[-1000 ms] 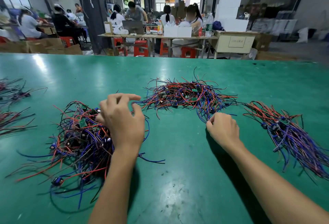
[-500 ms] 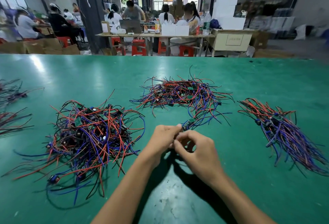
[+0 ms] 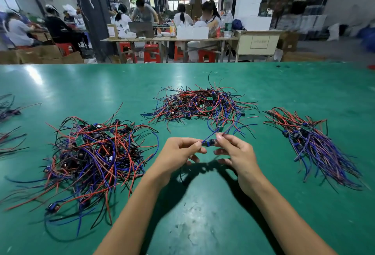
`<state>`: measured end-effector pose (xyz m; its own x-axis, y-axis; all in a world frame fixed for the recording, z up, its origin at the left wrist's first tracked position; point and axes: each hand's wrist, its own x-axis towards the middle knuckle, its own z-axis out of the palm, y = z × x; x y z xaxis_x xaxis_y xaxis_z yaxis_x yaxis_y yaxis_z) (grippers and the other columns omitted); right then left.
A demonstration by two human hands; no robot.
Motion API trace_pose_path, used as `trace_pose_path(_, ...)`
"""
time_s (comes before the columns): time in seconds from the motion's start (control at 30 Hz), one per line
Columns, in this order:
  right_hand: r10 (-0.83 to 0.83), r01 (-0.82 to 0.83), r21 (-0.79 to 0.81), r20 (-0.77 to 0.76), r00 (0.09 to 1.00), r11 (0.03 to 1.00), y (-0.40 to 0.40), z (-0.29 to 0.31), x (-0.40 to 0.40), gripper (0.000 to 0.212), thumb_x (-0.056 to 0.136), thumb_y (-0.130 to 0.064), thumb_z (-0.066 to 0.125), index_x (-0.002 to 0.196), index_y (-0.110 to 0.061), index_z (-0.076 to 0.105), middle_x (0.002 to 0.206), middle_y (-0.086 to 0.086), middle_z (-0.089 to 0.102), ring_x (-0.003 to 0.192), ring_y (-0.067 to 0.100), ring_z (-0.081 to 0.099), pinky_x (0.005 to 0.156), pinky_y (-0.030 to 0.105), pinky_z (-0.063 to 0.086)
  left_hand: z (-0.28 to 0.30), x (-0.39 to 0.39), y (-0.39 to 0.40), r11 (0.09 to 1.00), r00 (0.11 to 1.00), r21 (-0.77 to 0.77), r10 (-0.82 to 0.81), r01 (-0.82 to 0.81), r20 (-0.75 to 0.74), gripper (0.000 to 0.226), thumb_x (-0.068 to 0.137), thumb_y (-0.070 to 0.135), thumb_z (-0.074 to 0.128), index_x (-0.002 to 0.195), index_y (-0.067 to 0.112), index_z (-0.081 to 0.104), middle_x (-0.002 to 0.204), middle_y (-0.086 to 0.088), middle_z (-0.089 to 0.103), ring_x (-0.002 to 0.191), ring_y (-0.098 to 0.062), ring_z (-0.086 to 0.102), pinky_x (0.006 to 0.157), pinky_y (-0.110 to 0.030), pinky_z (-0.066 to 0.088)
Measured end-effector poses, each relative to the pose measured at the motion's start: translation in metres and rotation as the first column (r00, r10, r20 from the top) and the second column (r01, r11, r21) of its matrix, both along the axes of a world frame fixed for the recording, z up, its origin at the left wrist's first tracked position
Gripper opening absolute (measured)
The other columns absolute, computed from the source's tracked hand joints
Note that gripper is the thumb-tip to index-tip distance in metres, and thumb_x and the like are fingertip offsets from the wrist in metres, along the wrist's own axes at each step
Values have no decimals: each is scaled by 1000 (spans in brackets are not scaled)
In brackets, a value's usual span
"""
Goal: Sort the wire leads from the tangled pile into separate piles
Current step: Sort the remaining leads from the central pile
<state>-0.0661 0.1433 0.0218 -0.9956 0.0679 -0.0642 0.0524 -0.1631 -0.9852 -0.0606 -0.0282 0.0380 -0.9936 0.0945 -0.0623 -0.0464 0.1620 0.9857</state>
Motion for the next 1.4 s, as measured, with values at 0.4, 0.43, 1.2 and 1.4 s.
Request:
trace_pose_path(0.4,-46,43,-17,-176,983,999,12,-1,-7,13,100,-10,59,100,-18,70,74,-1,76,67,11,72,61,20,57,-3,-3,9,845,928,-454,121,-282,-351,31,103,41,49,108,28,77,112,5,70,112,-11,58,99,-32,43)
trace_pose_path(0.43,-26,25,-5,-196,980,1000,13,0,-6,15,100,-10,59,102,-18,71,75,-1,76,68,12,72,62,20,57,-1,-1,9,888,932,-395,88,-233,-352,29,101,40,53,107,25,77,109,8,72,109,-7,61,97,-29,45)
trace_pose_path(1.2,181,181,843,-309,933,506,0,-22,-11,48,98,-24,59,144,-31,49,130,-3,53,112,14,51,97,31,42,39,-1,-81,-4,971,1000,237,20,-18,22,91,13,56,103,12,76,98,1,75,85,-11,71,73,-22,59)
trace_pose_path(1.4,292,165,952,-240,926,257,-5,-32,-21,25,102,-36,47,125,-40,55,161,-7,31,133,21,31,104,38,29,31,-1,-82,-286,978,951,200,120,-64,61,72,-30,47,114,7,71,120,-22,66,113,-31,63,93,-36,52)
